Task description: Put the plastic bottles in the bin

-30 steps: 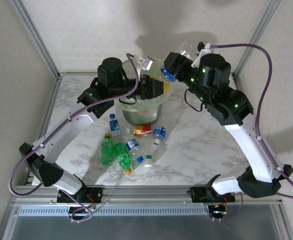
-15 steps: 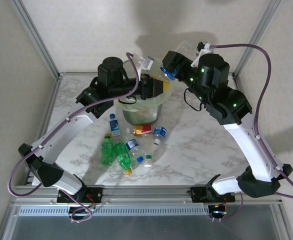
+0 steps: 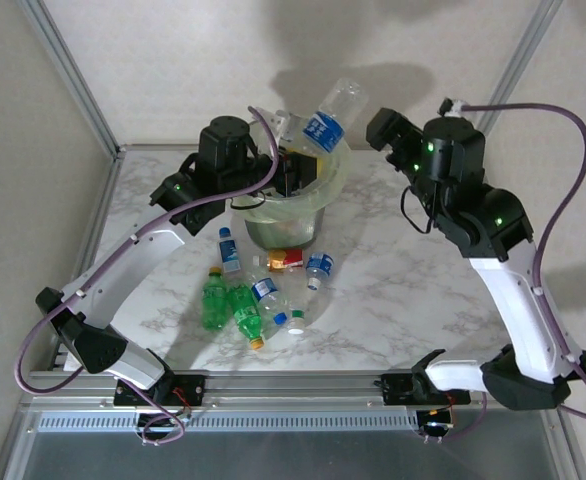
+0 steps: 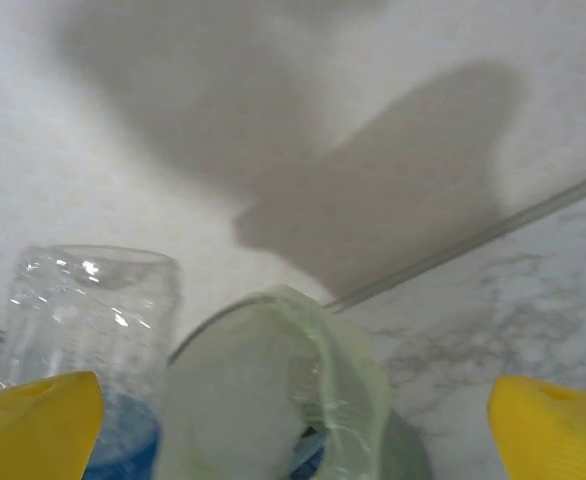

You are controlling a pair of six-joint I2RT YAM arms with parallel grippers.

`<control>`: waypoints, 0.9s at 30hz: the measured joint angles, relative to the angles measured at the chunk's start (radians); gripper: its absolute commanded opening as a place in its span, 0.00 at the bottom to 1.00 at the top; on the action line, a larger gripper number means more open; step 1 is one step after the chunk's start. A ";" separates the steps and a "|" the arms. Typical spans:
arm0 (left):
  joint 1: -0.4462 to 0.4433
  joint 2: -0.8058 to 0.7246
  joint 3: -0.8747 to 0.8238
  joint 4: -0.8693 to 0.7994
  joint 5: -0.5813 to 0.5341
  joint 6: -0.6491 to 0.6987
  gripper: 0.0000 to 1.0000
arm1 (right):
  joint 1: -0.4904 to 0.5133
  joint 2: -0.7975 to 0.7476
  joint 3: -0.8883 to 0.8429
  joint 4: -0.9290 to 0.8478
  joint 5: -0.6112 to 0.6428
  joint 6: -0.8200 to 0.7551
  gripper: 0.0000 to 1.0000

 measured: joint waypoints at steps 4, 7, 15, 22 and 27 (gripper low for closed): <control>0.016 0.000 0.000 -0.026 -0.128 0.005 0.15 | -0.029 -0.071 -0.153 -0.048 -0.005 0.042 0.99; 0.037 0.000 0.000 -0.037 -0.204 0.003 0.09 | -0.049 -0.097 -0.264 -0.074 -0.021 0.074 0.99; 0.104 0.015 0.001 -0.084 -0.363 -0.032 0.08 | -0.083 -0.101 -0.388 -0.110 -0.079 0.127 0.99; 0.121 0.044 0.001 -0.118 -0.412 -0.066 0.08 | -0.099 -0.109 -0.394 -0.109 -0.095 0.134 0.99; 0.122 0.053 0.001 -0.126 -0.417 -0.081 0.08 | -0.105 -0.111 -0.409 -0.109 -0.110 0.134 0.99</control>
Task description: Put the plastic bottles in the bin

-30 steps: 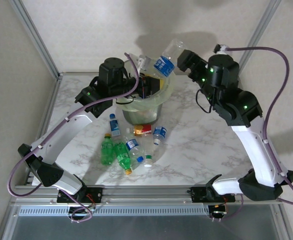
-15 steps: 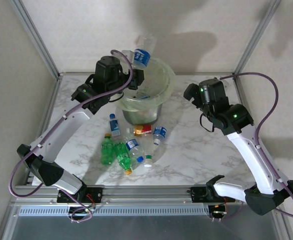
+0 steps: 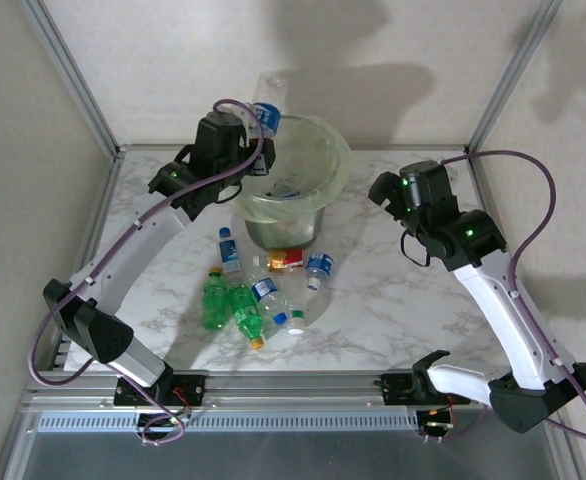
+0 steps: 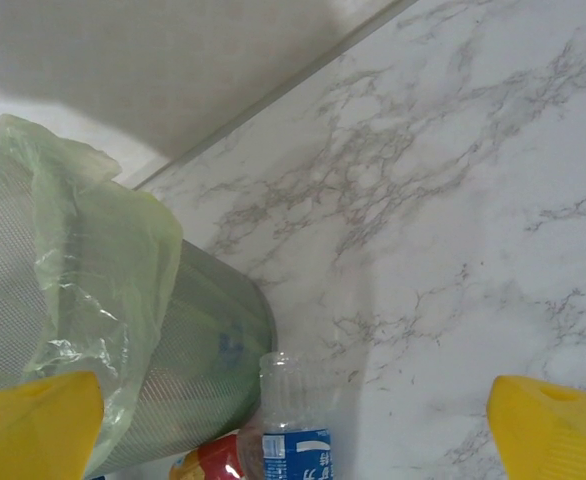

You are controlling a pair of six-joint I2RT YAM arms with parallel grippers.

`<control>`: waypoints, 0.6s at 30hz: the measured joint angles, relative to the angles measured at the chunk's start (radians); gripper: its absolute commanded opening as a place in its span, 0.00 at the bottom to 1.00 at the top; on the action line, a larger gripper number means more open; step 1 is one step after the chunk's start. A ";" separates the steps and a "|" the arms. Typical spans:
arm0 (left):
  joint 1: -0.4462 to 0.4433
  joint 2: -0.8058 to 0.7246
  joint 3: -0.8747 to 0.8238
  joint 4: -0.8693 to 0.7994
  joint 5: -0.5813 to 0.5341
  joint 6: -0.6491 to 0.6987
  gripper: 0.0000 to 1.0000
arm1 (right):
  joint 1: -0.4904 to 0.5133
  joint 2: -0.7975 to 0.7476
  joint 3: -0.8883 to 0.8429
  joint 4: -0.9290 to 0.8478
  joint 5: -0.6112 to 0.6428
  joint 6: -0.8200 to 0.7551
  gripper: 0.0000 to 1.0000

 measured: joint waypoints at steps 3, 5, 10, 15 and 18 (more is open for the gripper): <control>0.000 0.003 0.000 0.000 0.000 -0.009 0.08 | -0.004 -0.004 -0.014 0.000 -0.004 0.000 0.99; 0.000 0.007 0.000 0.000 0.000 -0.013 0.07 | -0.005 -0.010 -0.026 0.000 -0.005 0.000 0.99; 0.000 0.019 -0.001 -0.005 0.000 -0.025 0.08 | -0.014 -0.018 -0.042 0.000 -0.008 0.000 0.99; 0.000 0.021 -0.002 -0.006 0.000 -0.029 0.12 | -0.015 -0.018 -0.046 0.000 -0.009 0.000 0.99; 0.000 0.021 -0.002 -0.007 -0.005 -0.033 0.33 | -0.016 -0.018 -0.047 0.000 -0.013 0.000 0.99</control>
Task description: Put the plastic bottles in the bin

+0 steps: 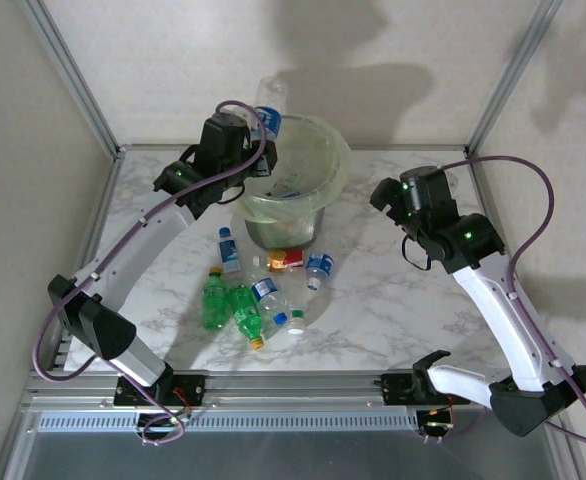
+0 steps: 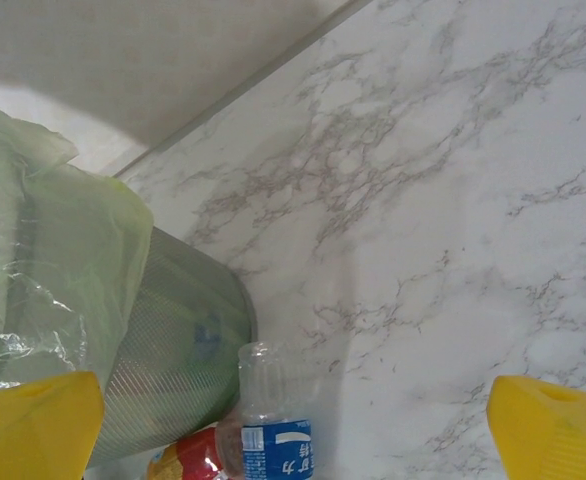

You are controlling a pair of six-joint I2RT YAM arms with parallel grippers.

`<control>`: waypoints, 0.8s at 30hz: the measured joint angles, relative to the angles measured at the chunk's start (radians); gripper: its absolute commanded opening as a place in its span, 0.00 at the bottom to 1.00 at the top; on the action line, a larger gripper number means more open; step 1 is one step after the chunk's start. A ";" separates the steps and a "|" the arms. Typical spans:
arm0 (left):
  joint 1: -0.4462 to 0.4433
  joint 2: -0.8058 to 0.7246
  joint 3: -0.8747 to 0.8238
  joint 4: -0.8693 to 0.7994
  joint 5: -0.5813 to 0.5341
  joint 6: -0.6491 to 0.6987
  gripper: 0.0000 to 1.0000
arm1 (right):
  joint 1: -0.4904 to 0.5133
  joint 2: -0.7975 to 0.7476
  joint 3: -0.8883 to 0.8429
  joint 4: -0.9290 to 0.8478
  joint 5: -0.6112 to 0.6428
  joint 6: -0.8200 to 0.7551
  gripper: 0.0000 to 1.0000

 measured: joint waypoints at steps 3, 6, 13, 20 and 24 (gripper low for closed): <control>0.001 0.000 0.000 0.000 -0.008 -0.009 0.55 | 0.000 0.000 -0.003 0.000 -0.003 0.000 0.99; 0.002 0.000 0.000 0.000 -0.014 -0.013 0.63 | -0.002 0.000 -0.005 0.000 -0.007 0.000 0.99; 0.003 0.000 0.002 0.000 -0.014 -0.018 0.67 | -0.004 0.000 -0.005 0.000 -0.013 0.000 0.99; 0.003 -0.010 0.046 0.002 -0.015 -0.037 0.72 | -0.004 0.001 -0.021 0.012 -0.046 -0.003 0.99; 0.004 -0.047 0.055 0.020 -0.014 -0.057 0.74 | -0.004 0.008 -0.073 0.053 -0.097 -0.008 0.99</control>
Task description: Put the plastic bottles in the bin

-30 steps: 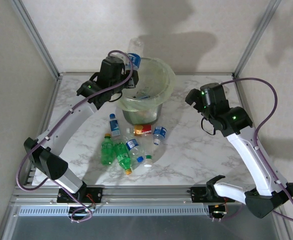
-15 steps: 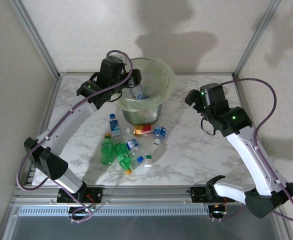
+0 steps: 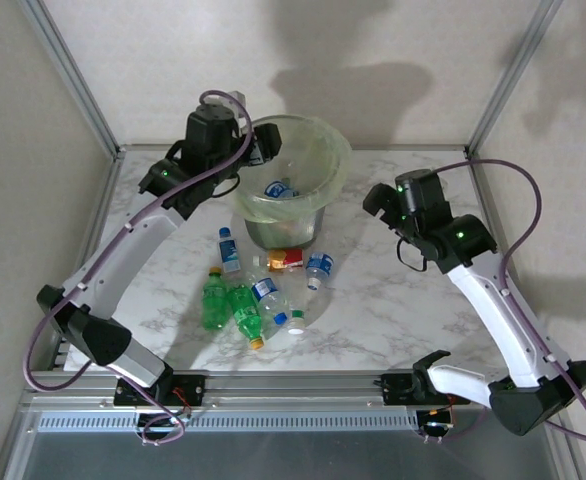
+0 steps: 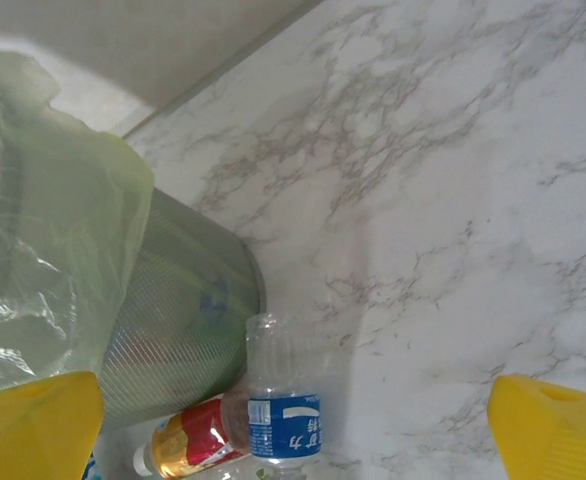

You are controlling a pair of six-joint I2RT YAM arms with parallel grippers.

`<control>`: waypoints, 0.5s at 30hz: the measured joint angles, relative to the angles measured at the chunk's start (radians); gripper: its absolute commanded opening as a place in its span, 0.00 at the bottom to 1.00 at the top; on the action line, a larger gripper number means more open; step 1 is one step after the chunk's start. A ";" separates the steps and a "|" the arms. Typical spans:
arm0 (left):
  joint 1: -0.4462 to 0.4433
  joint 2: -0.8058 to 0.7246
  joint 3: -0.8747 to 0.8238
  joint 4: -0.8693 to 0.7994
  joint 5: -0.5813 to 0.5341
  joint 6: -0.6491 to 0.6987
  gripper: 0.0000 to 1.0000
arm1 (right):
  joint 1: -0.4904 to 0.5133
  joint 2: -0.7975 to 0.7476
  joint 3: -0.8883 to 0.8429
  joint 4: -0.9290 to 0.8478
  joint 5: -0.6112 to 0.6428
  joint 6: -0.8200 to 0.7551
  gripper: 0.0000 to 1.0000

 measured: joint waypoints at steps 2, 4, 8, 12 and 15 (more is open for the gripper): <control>0.001 -0.024 0.000 0.013 0.000 -0.009 0.75 | 0.000 0.008 -0.044 0.027 -0.034 -0.001 0.99; 0.002 -0.048 0.002 0.022 0.000 -0.018 0.75 | 0.000 0.021 -0.098 0.062 -0.079 -0.001 0.99; 0.003 -0.085 0.004 0.046 0.000 -0.033 0.76 | 0.006 0.072 -0.209 0.133 -0.161 0.000 0.99; 0.012 -0.107 0.004 0.063 0.000 -0.049 0.77 | 0.040 0.129 -0.301 0.198 -0.219 0.003 0.99; 0.020 -0.120 0.002 0.065 0.001 -0.059 0.77 | 0.077 0.175 -0.332 0.244 -0.251 0.005 0.99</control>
